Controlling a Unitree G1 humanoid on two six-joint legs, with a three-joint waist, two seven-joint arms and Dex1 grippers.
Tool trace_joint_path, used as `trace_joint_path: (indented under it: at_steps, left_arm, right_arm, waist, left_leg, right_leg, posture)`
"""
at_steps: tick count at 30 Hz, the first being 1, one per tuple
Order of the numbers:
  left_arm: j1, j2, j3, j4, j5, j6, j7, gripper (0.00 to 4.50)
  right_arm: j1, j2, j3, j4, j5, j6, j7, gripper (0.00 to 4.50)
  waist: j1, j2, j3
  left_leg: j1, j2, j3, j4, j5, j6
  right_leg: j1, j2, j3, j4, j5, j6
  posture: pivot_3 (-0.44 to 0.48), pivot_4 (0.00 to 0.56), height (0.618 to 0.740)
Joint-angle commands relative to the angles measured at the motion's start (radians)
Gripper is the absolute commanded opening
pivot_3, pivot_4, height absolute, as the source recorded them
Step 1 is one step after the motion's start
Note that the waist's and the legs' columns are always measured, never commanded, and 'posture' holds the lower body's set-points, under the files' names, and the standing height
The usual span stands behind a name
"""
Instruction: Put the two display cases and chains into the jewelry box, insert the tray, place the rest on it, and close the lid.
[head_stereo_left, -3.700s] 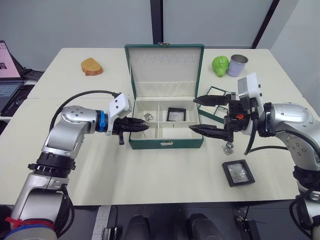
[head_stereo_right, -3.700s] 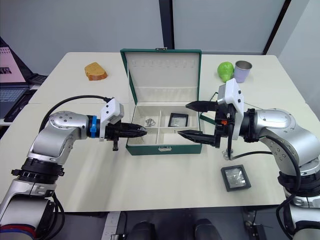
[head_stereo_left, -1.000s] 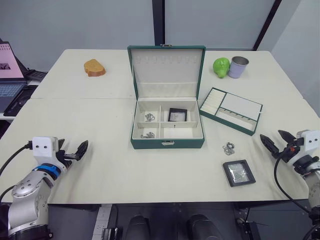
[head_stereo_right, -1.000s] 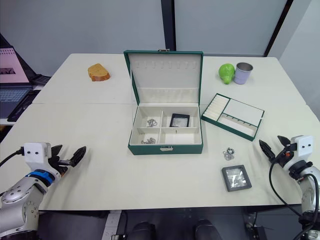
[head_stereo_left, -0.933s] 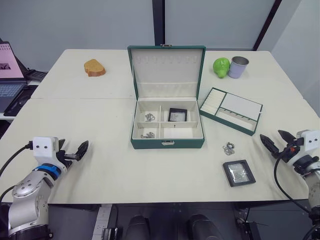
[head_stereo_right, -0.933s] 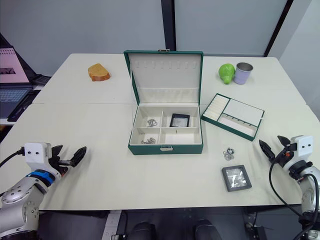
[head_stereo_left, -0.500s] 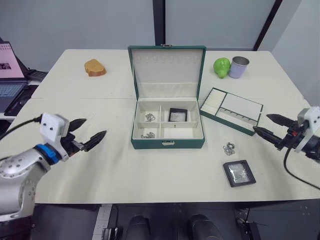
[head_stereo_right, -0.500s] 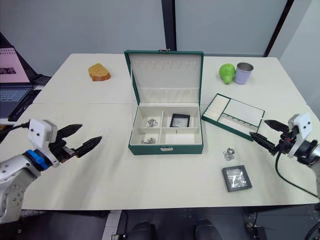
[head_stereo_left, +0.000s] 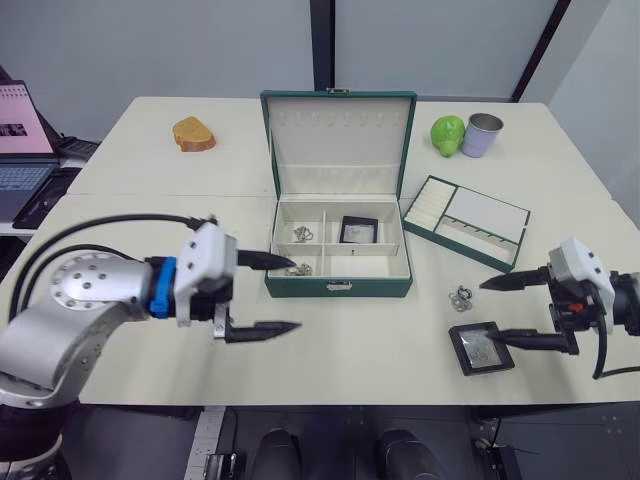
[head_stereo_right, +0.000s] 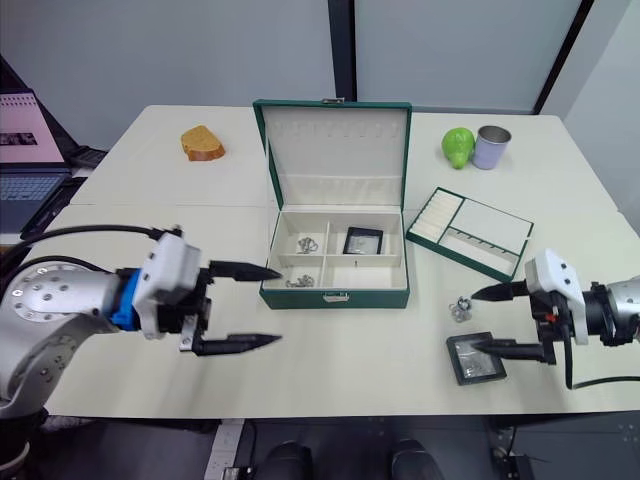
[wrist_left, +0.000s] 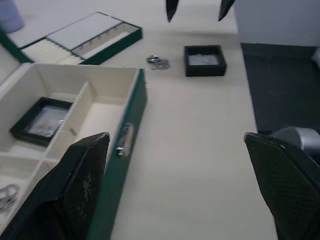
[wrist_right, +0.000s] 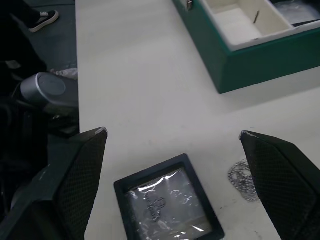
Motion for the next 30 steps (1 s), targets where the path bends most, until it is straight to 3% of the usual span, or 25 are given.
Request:
trace_joint_path:
  at_steps: [1, 11, 28, 30]
  left_arm:
    - [0.053, 0.000, -0.028, -0.045, 0.042, -0.076, -0.042, 4.48]
    - [0.181, -0.035, -0.036, -0.068, 0.102, -0.219, -0.062, 4.48]
    - [0.238, -0.051, -0.071, -0.070, 0.172, -0.335, -0.076, 4.48]
    - [0.240, -0.052, -0.073, -0.068, 0.174, -0.337, -0.076, 4.50]
  right_arm:
    - [0.049, -0.021, -0.018, -0.054, -0.032, -0.069, 0.025, 4.50]
    - [0.192, -0.022, -0.002, -0.089, -0.163, -0.258, 0.034, 4.50]
    - [0.171, -0.001, 0.081, 0.041, -0.247, -0.373, 0.016, 4.50]
    - [0.163, 0.003, 0.088, 0.050, -0.249, -0.376, 0.009, 4.12]
  waist:
    - [0.000, 0.000, 0.000]
    - [0.001, 0.000, 0.000]
    - [0.001, 0.000, 0.000]
    - [0.001, 0.000, 0.000]
  left_leg:
    - [0.000, 0.000, 0.000, 0.000, 0.000, 0.000]
    - [0.000, -0.001, -0.001, 0.000, 0.000, 0.000]
    - [0.003, -0.001, -0.001, 0.000, 0.000, 0.000]
    - [0.003, 0.000, -0.001, 0.000, 0.000, 0.000]
  right_leg:
    - [0.000, 0.000, 0.000, 0.000, 0.000, 0.000]
    - [0.002, 0.000, 0.002, -0.001, 0.000, 0.000]
    - [0.007, 0.001, 0.003, -0.005, 0.000, 0.000]
    - [0.007, 0.002, 0.003, -0.005, 0.000, 0.000]
  posture:
    - [0.000, 0.150, 0.740]
    - [0.000, 0.150, 0.740]
    - [0.000, 0.150, 0.740]
    - [0.000, 0.150, 0.740]
